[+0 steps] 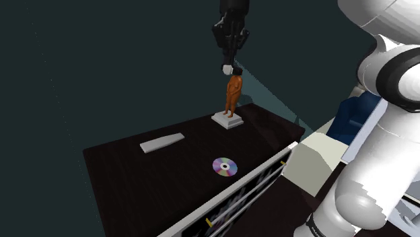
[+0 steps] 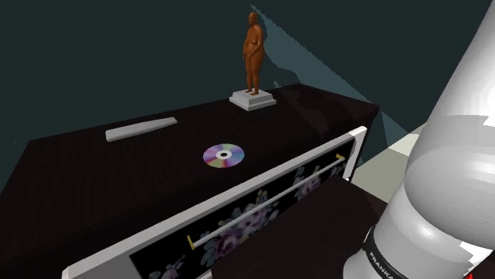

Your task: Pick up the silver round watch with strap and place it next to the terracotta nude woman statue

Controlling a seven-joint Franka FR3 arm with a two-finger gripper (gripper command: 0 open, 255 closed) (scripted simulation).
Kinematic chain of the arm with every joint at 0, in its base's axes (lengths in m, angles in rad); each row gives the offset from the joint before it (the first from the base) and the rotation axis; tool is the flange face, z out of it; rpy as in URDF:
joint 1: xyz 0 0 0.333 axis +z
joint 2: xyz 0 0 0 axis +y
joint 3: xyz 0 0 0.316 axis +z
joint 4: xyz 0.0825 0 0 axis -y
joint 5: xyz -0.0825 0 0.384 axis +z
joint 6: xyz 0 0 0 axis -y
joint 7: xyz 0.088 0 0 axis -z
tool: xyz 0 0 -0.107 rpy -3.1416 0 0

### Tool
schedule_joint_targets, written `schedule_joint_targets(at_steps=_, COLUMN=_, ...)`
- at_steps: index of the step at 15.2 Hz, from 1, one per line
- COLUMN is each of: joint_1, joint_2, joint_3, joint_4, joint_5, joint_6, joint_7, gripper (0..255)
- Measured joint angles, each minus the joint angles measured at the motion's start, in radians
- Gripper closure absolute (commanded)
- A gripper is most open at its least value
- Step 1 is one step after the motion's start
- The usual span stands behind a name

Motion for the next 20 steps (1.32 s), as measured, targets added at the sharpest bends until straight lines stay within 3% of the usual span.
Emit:
schedule_joint_targets(at_steps=9, joint_1=-0.13, joint_2=-0.069, joint_3=-0.133, joint_4=-0.063, joint_5=-0.019, joint_6=-0.026, joint_7=-0.273, gripper=255)
schedule_joint_targets(at_steps=20, joint_1=-0.265, joint_2=-0.009, joint_3=-0.278, joint_4=0.016, joint_5=-0.081, joint_6=-0.06, joint_7=-0.58, gripper=255)
